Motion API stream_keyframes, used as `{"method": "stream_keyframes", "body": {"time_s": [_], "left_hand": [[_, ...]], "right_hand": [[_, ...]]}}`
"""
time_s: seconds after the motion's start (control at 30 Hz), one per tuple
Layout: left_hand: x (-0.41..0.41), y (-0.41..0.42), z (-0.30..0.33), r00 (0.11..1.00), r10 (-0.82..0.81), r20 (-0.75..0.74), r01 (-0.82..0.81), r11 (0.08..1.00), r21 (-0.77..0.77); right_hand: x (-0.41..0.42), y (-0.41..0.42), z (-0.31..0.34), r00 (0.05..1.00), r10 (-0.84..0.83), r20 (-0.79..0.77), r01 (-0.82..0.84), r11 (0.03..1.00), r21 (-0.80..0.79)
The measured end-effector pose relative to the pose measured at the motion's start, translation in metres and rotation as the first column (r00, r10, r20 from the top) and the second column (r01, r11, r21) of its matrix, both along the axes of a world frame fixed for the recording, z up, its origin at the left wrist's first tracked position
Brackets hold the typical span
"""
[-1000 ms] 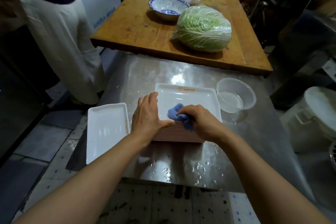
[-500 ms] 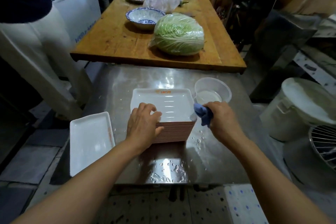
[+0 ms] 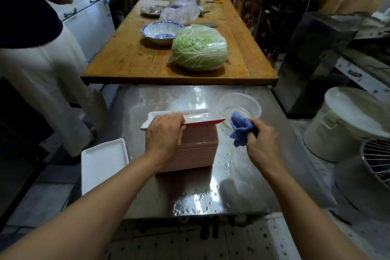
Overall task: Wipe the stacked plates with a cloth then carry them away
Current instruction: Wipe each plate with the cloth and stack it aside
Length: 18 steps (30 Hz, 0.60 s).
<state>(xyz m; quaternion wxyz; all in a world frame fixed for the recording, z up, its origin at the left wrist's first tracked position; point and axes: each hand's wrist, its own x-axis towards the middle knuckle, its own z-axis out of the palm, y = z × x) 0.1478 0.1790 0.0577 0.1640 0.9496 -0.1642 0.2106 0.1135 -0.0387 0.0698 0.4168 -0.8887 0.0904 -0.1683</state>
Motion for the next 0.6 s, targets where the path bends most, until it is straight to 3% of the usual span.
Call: {"method": "stream_keyframes", "body": {"time_s": [0.1,0.2,0.4,0.6], "left_hand": [[0.002,-0.001,0.024,0.998,0.062,-0.005,-0.063,0.994,-0.09],[-0.004,0.001,0.042,0.998,0.062,-0.026,-0.067,0.943,-0.327],[-0.024,0.009,0.063,0.961,-0.094,-0.26,-0.125,0.689,-0.714],[-0.042,0.012,0.06,0.947,-0.171,-0.272,-0.135,0.554,-0.821]], "right_hand": [[-0.001,0.005,0.015,0.995,-0.02,0.094,0.016,0.999,0.043],[-0.002,0.011,0.037,0.971,-0.011,0.238,-0.005,0.998,0.065],[-0.002,0.041,0.078,0.849,0.059,0.525,-0.019,0.996,-0.082],[0.01,0.078,0.09,0.833,0.435,0.342,-0.339,0.889,-0.306]]}}
